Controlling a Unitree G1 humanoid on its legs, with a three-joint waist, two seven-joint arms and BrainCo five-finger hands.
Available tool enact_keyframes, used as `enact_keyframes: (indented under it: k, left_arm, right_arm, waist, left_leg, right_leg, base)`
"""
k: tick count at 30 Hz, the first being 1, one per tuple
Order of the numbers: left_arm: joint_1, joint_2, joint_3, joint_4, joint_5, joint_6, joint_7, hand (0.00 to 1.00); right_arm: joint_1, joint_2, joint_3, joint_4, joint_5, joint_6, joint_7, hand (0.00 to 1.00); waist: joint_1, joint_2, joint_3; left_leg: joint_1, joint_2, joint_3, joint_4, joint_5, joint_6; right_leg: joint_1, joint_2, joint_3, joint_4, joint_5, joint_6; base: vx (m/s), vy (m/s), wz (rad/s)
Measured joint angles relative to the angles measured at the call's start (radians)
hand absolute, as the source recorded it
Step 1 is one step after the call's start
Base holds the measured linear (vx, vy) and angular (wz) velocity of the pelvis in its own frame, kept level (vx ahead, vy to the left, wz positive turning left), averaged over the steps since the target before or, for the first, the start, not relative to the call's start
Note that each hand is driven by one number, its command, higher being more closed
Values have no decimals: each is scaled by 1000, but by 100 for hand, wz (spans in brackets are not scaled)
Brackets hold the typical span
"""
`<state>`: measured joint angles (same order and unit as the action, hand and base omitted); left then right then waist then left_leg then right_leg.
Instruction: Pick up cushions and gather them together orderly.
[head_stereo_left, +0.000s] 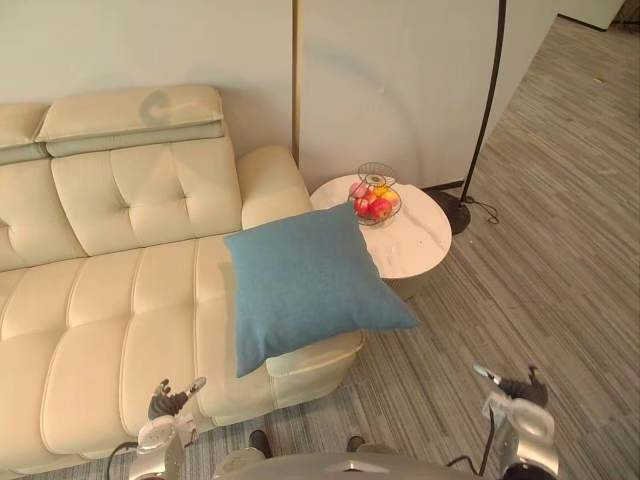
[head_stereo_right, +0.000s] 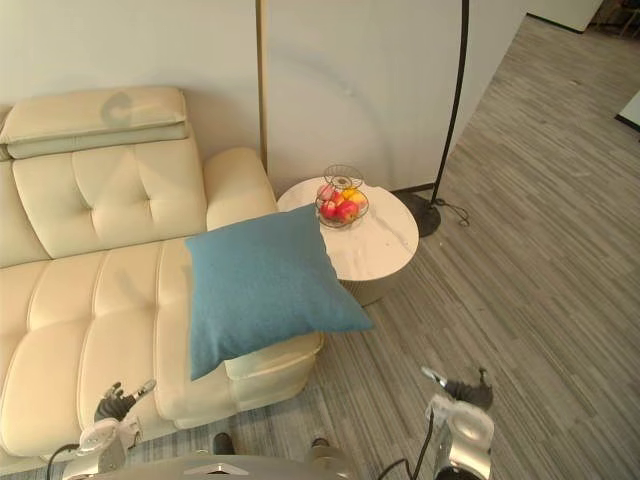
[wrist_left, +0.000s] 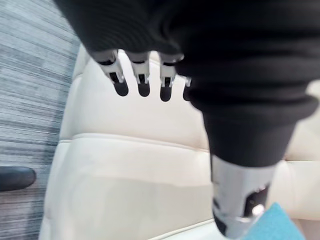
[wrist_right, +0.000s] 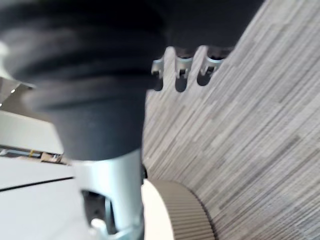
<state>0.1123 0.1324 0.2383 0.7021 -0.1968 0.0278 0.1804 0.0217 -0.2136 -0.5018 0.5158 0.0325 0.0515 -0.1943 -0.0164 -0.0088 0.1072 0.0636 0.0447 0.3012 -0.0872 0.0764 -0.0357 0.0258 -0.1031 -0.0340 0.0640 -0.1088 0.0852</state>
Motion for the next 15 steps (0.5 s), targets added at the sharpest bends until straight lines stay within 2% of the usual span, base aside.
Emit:
enact_keyframes:
  k: [3,7,10,14,15]
  left_arm:
    - [0,10,0,-64,-27,-8,4,0]
    - [-13,10,-16,-107,-42,-20,13,0]
    - [-25,2,-72,-107,-45,-20,17,0]
    - [-73,-28,-149,-106,-36,-19,27,0]
    - [-100,-37,-171,-105,-36,-18,35,0]
  right_arm:
    - [-50,-15,80,-38,1,-3,16,0]
    - [-125,-25,184,-71,12,-21,44,0]
    - [-159,-26,237,-69,21,-26,63,0]
    - [-195,-24,286,-55,21,-26,62,0]
    - [-230,-22,307,-36,22,-26,61,0]
  waist:
    - [0,0,0]
    - [5,-2,-2]
    - [9,8,-4]
    - [11,9,-1]
    - [12,15,16]
  left_leg:
    - [-5,-12,-1,0,-5,8]
    - [-8,-36,-9,0,-12,18]
    - [-19,-39,-33,1,-5,27]
    - [-66,-39,-68,7,8,34]
    - [-86,-35,-79,8,16,32]
  right_leg:
    - [-3,-7,13,-8,6,-5]
    - [-4,-28,19,-11,77,7]
    - [6,-29,-7,-31,90,25]
    - [-15,-22,-38,-42,92,25]
    - [-31,-17,-41,-39,98,16]
  base:
    - [58,54,0]
    - [90,36,9]
    - [128,-7,16]
    - [114,-26,24]
    - [50,-30,10]
